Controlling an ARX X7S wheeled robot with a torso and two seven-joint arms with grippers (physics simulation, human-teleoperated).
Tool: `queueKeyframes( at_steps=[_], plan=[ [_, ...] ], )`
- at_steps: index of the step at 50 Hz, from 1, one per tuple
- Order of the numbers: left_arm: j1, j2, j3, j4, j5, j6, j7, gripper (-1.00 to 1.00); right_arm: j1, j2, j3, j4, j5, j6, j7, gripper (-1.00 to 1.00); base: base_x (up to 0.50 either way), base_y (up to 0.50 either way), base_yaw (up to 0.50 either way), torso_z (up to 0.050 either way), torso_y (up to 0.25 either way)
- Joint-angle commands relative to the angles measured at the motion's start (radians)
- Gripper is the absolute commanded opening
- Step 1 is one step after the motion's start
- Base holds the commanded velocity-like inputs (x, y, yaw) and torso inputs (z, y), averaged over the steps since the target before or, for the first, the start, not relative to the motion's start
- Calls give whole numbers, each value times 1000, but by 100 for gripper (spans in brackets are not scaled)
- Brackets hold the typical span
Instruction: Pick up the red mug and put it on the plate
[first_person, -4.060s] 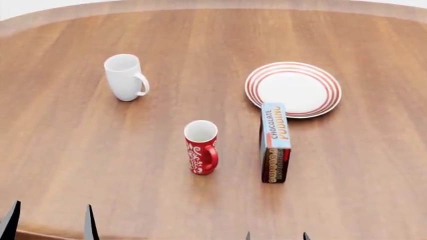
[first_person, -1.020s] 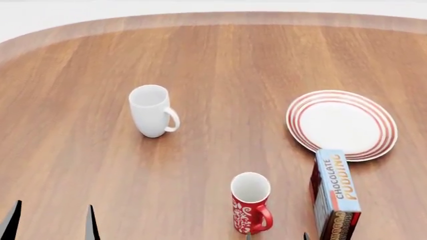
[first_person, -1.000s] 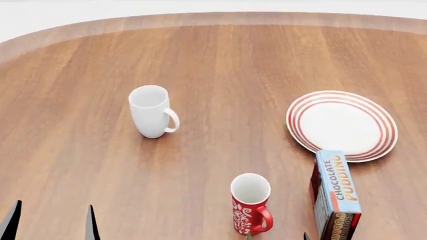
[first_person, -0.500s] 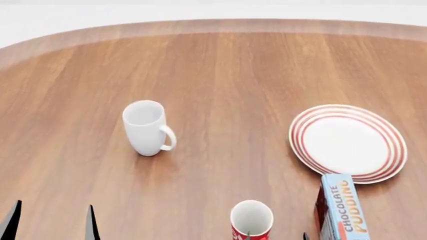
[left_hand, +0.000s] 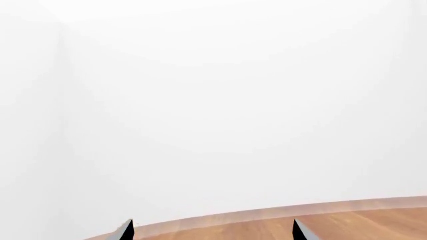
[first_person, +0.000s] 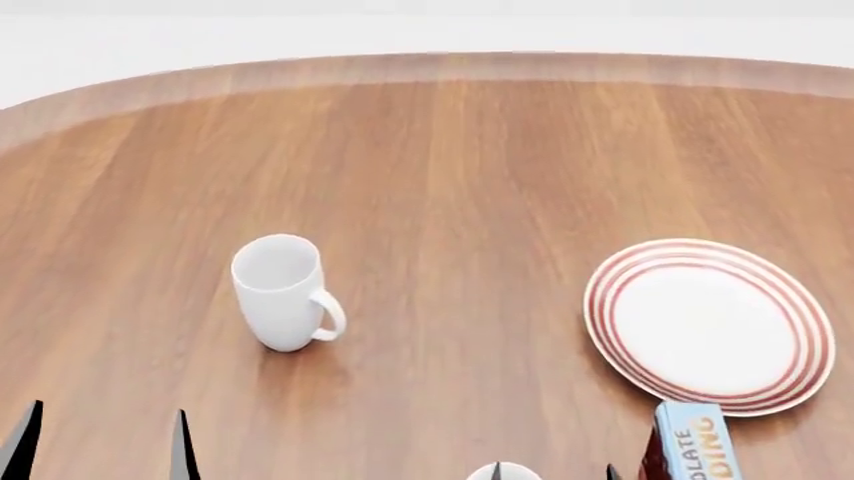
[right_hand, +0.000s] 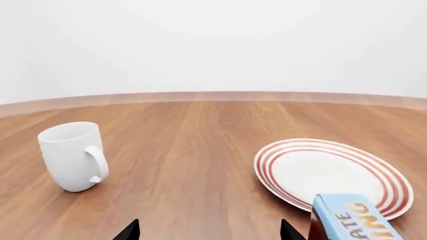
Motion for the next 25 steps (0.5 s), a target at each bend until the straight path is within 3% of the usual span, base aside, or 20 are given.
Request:
queueKeyframes(
  at_steps=[1, 25],
  plan=[
    [-1, -2, 4, -1, 0, 3, -4, 100, 3, 3, -3, 5, 4, -4, 1, 100, 195, 0, 0, 0, 0],
    [-4, -8, 12, -3, 1, 6, -13, 100, -4, 10, -11, -8, 9, -4, 13, 100, 194, 0, 0, 0, 0]
  ],
)
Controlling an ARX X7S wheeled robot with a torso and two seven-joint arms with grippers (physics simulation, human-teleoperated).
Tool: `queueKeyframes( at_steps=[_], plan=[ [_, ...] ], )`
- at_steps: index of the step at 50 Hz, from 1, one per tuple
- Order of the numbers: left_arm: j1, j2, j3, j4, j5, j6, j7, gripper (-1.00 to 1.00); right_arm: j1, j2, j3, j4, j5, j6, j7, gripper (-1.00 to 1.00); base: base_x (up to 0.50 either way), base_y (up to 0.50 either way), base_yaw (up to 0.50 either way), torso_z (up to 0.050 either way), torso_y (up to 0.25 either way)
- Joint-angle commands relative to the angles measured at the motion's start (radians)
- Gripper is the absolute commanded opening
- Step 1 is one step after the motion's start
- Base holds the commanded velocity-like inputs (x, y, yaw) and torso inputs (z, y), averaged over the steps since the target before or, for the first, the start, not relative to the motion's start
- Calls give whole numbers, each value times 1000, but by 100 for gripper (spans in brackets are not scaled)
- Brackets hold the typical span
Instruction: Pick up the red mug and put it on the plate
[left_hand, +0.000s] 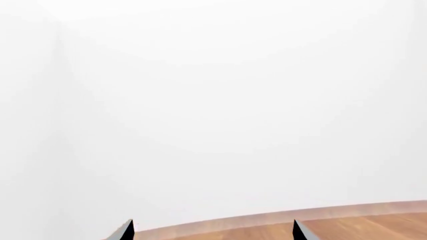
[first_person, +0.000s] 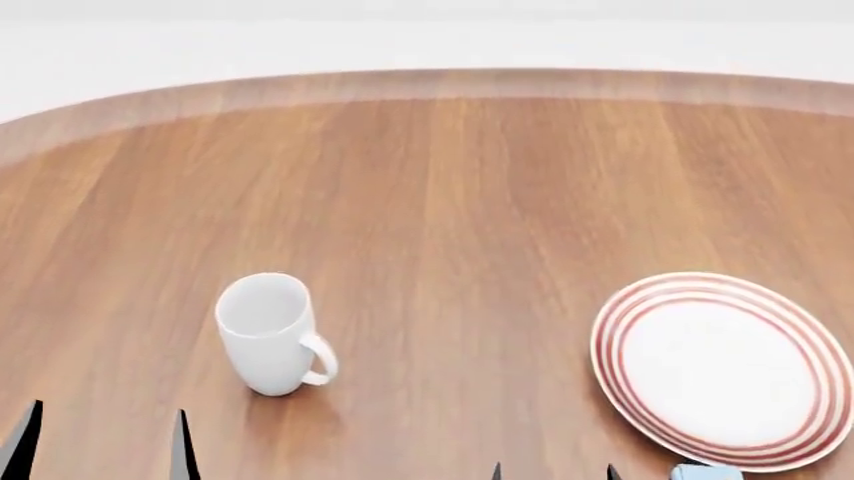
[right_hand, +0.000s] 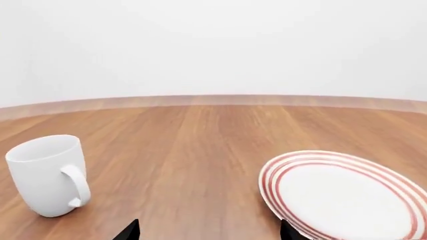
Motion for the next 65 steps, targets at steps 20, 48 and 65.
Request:
queueKeyframes(
  at_steps=[20, 48, 65],
  plan=[
    [-3, -6, 10, -2, 0, 5, -11, 100, 4, 5, -9, 9, 7, -9, 8, 100, 195, 0, 0, 0, 1],
    [-7, -10, 18, -9, -5, 17, -20, 100, -68, 74, -23, -145, -4, 51, 38, 100, 17, 0, 0, 0, 0],
    [-9, -13, 24, -13, -9, 26, -24, 100, -273, 215, -13, -511, -16, 139, 94, 100, 0, 0, 0, 0, 0]
  ],
)
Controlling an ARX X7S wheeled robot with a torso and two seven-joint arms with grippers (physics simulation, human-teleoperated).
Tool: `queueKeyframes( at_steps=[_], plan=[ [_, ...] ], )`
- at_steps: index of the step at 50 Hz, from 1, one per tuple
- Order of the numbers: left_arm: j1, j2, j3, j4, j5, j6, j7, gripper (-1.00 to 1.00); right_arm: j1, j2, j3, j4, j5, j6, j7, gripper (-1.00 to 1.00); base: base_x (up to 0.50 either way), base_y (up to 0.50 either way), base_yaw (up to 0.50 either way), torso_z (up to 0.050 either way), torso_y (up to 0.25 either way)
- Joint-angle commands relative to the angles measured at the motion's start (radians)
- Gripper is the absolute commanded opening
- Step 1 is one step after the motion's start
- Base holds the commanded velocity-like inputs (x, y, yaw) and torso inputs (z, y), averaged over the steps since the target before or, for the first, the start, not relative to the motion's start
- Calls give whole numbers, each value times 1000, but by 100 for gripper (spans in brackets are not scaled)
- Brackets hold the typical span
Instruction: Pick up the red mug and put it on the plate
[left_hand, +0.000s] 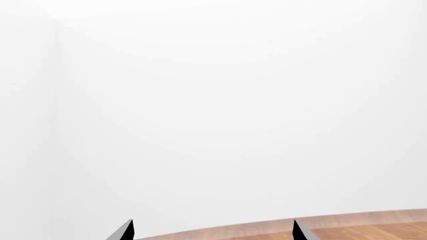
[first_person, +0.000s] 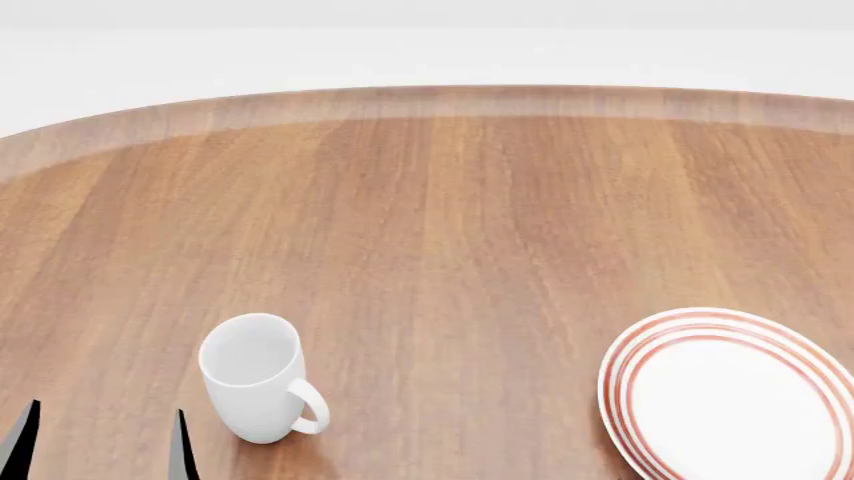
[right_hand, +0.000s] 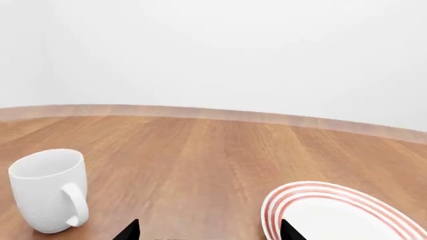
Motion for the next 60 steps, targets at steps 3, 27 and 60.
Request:
queueKeyframes(
  at_steps=[3, 27, 60],
  plan=[
    [-2, -2, 5, -2, -3, 4, -3, 100, -163, 103, 19, -233, -8, 22, 35, 100, 0, 0, 0, 0, 0],
    [-4, -7, 13, -3, -4, 6, -8, 100, -454, 201, 25, -252, -128, -242, 35, 100, 0, 0, 0, 0, 0],
    [-7, -12, 21, -6, -1, 11, -20, 100, -512, 178, -12, -13, -151, -477, 15, 100, 0, 0, 0, 0, 0]
  ],
)
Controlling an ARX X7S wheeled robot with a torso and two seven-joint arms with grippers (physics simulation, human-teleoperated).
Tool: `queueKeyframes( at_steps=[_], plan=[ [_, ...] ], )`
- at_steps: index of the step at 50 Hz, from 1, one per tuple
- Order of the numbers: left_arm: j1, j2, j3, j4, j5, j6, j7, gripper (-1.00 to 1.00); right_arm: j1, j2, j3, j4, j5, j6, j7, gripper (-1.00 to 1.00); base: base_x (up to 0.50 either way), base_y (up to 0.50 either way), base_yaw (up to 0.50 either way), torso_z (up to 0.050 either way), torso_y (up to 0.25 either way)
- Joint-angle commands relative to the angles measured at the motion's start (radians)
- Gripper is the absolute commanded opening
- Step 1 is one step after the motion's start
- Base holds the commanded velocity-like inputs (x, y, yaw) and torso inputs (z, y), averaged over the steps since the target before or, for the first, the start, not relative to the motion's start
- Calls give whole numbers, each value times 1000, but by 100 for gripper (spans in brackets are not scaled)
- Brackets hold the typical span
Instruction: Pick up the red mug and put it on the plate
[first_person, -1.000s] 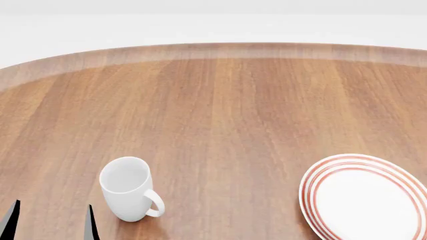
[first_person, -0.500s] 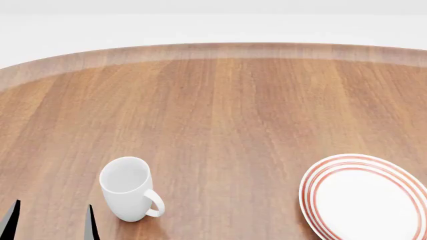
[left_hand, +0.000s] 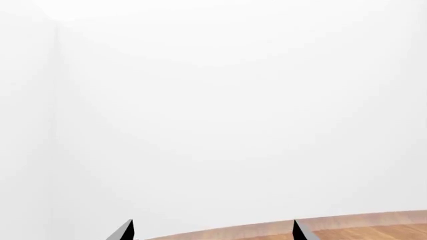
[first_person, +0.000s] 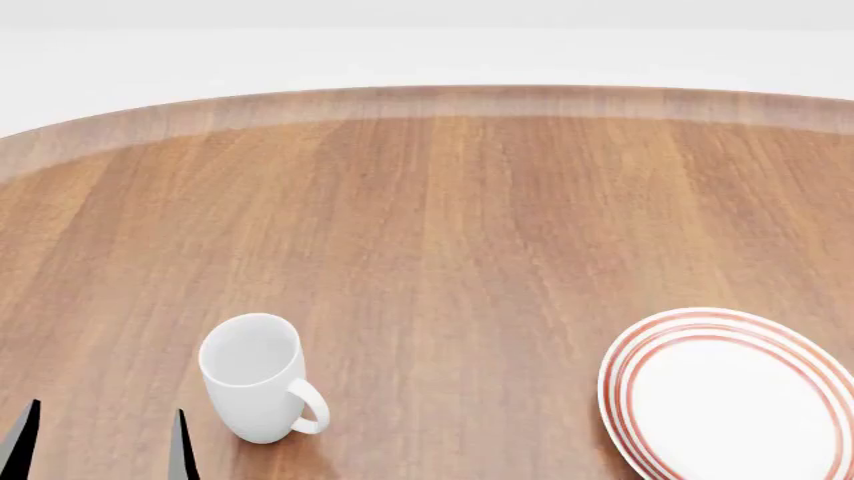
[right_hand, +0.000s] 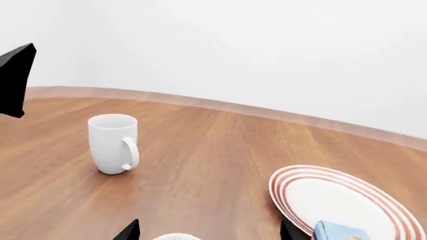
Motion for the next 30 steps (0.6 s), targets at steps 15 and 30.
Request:
queueKeyframes(
  at_steps=[15, 30],
  plan=[
    [-3, -4, 7, -2, 2, 5, -8, 100, -8, -23, -60, 152, -16, -124, -32, 100, 0, 0, 0, 0, 0],
    [-4, -6, 10, -4, 2, 8, -13, 100, 11, -40, -86, 223, -5, -156, -47, 100, 0, 0, 0, 0, 0]
  ],
)
